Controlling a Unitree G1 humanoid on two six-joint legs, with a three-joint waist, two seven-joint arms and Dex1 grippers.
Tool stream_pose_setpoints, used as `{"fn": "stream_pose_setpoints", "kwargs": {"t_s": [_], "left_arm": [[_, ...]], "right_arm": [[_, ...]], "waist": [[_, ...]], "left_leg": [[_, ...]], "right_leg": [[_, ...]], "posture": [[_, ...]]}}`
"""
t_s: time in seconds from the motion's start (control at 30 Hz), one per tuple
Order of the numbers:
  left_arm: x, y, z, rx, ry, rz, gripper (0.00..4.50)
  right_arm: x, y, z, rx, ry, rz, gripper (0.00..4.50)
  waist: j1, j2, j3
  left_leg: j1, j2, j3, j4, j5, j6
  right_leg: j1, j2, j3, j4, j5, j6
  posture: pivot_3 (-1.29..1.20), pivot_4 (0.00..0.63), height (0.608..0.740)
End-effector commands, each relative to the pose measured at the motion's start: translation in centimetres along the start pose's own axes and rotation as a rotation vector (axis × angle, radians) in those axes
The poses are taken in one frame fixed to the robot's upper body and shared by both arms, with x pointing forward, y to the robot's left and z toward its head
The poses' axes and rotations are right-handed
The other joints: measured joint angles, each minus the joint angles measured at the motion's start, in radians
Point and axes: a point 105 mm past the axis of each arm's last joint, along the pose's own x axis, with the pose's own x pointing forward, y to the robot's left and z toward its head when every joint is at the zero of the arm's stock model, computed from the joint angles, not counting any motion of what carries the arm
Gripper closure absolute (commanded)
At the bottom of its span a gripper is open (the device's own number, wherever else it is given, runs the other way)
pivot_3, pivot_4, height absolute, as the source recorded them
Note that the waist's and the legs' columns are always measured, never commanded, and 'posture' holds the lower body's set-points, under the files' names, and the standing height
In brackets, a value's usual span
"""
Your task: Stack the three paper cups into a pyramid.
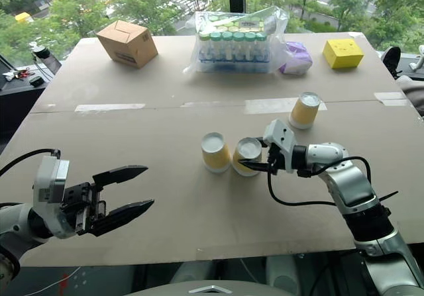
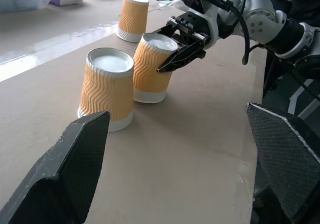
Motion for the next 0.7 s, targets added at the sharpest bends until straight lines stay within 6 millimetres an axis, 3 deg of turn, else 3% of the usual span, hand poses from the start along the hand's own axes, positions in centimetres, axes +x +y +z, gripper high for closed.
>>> {"fn": "stream_pose_setpoints", "kwargs": {"t_s": [0.03, 0.67, 0.7], "left_arm": [[-0.39, -0.20, 0.52, 0.049, -0.011, 0.001, 0.00], [-0.85, -0.57, -0.34, 0.037, -0.013, -0.001, 0.00], [-0.85, -0.58, -0.36, 0.037, -0.013, -0.001, 0.00]], "right_arm": [[0.17, -0.13, 1.05, -0.030, -0.020, -0.003, 2.38], [0.44, -0.01, 0.56, 0.006, -0.003, 0.012, 2.38], [0.46, 0.03, 0.57, 0.008, -0.003, 0.014, 1.37]], "waist": [[0.000, 0.000, 0.000], [0.000, 0.000, 0.000], [0.000, 0.000, 0.000]], "left_leg": [[0.000, 0.000, 0.000, 0.000, 0.000, 0.000], [0.000, 0.000, 0.000, 0.000, 0.000, 0.000], [0.000, 0.000, 0.000, 0.000, 0.000, 0.000]], "right_leg": [[0.000, 0.000, 0.000, 0.000, 0.000, 0.000], [0.000, 0.000, 0.000, 0.000, 0.000, 0.000], [0.000, 0.000, 0.000, 0.000, 0.000, 0.000]], "posture": [[0.00, 0.150, 0.740], [0.00, 0.150, 0.740], [0.00, 0.150, 0.740]]}}
